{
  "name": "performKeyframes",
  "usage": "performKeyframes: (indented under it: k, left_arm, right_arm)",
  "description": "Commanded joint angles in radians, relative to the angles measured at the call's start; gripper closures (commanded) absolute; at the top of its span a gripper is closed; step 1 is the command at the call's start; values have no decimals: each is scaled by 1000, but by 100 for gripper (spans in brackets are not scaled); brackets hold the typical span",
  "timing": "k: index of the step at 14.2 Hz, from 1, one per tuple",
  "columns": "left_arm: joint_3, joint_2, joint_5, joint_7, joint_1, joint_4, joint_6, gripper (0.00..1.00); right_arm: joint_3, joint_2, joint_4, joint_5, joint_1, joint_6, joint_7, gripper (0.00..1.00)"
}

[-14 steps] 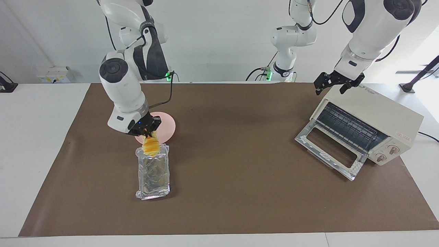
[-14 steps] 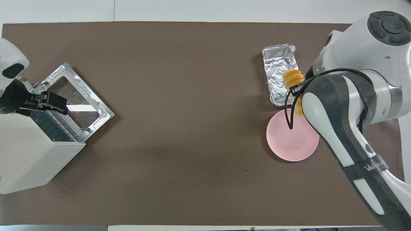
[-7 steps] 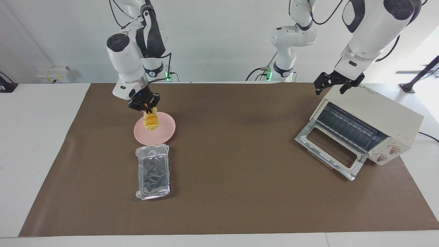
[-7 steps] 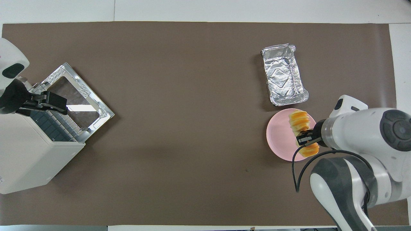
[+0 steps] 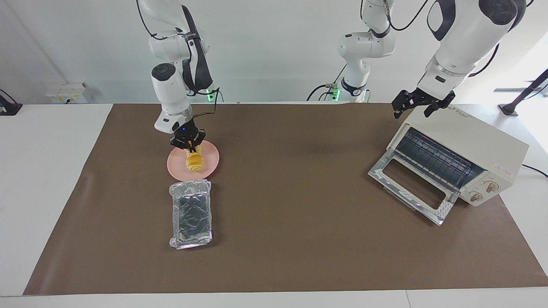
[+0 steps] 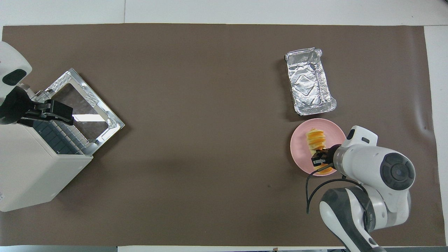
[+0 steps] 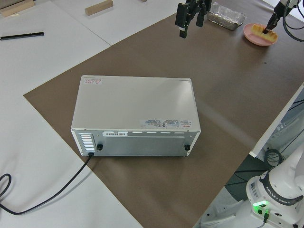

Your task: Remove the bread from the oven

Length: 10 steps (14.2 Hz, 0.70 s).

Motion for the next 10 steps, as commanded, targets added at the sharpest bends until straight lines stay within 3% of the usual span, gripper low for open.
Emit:
performKeyframes:
  k: [1,3,4,5,7,10]
  left_arm:
    - [-11,-25,-8,2,18,-19,0,0]
    - [-11,-25,-8,3,18,-19,0,0]
    - [-13,-25,-8,2,18,-19,0,0]
    - [-11,-25,-8,3,18,-19,0,0]
    - [-11,-25,-8,2,18,-19,0,0]
    - [-11,-25,-8,2,18,-19,0,0]
  right_arm:
    - [2,8,5,25,8,14,-12,100]
    - [2,8,5,26,11,8,-7,100]
    - [2,8,7,25,11,2,7,67]
    - [2,8,10,25,10,-4,7,1]
    - [2,8,62,25,8,-74,4,0]
    - [1,8,239,25,-19,-333,-10,0]
